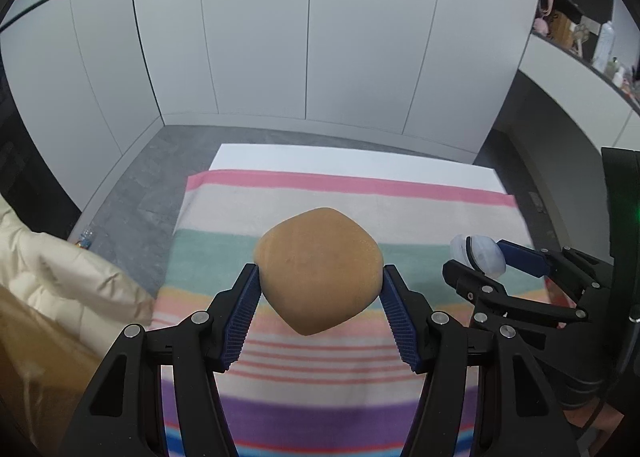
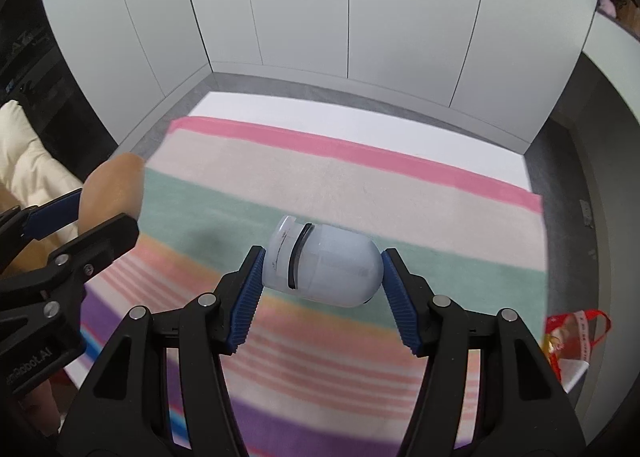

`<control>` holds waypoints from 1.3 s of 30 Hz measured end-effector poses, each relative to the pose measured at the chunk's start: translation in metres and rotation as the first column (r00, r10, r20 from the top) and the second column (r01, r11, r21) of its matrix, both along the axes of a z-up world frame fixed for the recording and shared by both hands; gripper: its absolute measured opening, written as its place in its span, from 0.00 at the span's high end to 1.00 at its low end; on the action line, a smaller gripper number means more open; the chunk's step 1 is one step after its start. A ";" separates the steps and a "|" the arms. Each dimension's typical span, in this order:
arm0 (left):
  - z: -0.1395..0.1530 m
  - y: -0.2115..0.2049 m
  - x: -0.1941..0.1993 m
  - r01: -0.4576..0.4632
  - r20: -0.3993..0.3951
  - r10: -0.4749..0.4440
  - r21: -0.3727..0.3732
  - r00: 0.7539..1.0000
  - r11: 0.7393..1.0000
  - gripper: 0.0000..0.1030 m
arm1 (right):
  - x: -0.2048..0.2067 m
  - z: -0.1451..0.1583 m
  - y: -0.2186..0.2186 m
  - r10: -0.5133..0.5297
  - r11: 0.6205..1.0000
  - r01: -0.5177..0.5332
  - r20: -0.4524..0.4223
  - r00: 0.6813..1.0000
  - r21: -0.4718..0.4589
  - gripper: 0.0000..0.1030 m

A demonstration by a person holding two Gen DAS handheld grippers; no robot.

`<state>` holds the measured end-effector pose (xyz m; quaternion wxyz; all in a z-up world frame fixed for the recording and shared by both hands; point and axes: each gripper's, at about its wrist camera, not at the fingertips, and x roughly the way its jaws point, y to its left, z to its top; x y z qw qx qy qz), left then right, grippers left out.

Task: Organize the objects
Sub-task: 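Lift and carry the sponge and curler with both tools over the cardboard box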

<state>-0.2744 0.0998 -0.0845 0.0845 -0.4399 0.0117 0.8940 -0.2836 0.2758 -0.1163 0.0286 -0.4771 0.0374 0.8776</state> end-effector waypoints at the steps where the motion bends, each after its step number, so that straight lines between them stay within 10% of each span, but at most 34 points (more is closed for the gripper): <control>1: 0.007 0.000 0.007 0.003 -0.003 -0.003 0.003 1.000 1.000 0.39 | 0.007 0.007 -0.001 -0.001 1.000 0.001 -0.003 1.000 0.001 0.41; 21: 0.088 -0.017 0.170 0.029 -0.061 -0.024 0.093 0.998 0.995 0.39 | 0.187 0.093 -0.017 -0.024 1.000 0.024 -0.042 0.999 0.008 0.41; 39: 0.099 -0.036 0.178 -0.004 -0.132 0.020 0.117 0.991 0.993 0.39 | 0.209 0.117 -0.032 0.022 1.000 -0.021 -0.079 0.997 0.017 0.41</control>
